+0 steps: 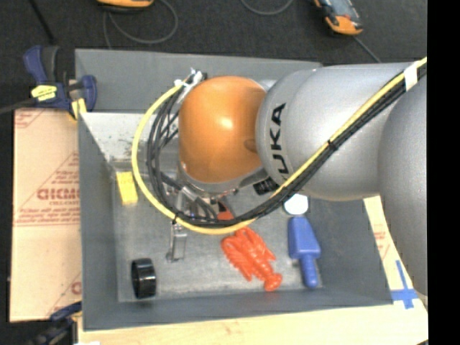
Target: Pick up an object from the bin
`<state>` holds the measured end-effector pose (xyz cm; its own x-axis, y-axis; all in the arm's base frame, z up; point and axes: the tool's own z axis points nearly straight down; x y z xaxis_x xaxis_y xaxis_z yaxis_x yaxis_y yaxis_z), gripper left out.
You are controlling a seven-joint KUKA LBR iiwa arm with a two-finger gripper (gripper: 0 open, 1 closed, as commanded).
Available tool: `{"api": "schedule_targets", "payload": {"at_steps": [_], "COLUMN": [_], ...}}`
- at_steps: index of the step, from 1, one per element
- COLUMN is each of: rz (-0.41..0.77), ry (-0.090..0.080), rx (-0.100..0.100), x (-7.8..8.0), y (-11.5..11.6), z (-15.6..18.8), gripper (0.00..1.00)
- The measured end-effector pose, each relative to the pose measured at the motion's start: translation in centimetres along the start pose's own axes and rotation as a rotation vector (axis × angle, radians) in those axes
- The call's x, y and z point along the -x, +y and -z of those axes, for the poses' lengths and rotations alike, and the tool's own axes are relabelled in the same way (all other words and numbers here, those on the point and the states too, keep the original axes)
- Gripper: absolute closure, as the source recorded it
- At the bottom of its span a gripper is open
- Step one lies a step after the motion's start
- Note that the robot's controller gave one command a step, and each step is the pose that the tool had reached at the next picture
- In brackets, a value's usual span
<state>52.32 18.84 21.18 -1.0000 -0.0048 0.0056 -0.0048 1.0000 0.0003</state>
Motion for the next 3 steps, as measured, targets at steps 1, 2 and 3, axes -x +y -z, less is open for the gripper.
{"api": "schedule_targets", "payload": {"at_steps": [1,2,3], "rz": [-0.004,0.032,0.066], "ry": [-0.008,-0.015,-0.009], "rx": [0.002,0.003,0.002], "x": [0.2,-2.4,-4.4], "y": [-0.1,0.3,-1.4], "z": [0.5,-2.9,-8.2], "gripper": [0.0,0.0,0.0]}}
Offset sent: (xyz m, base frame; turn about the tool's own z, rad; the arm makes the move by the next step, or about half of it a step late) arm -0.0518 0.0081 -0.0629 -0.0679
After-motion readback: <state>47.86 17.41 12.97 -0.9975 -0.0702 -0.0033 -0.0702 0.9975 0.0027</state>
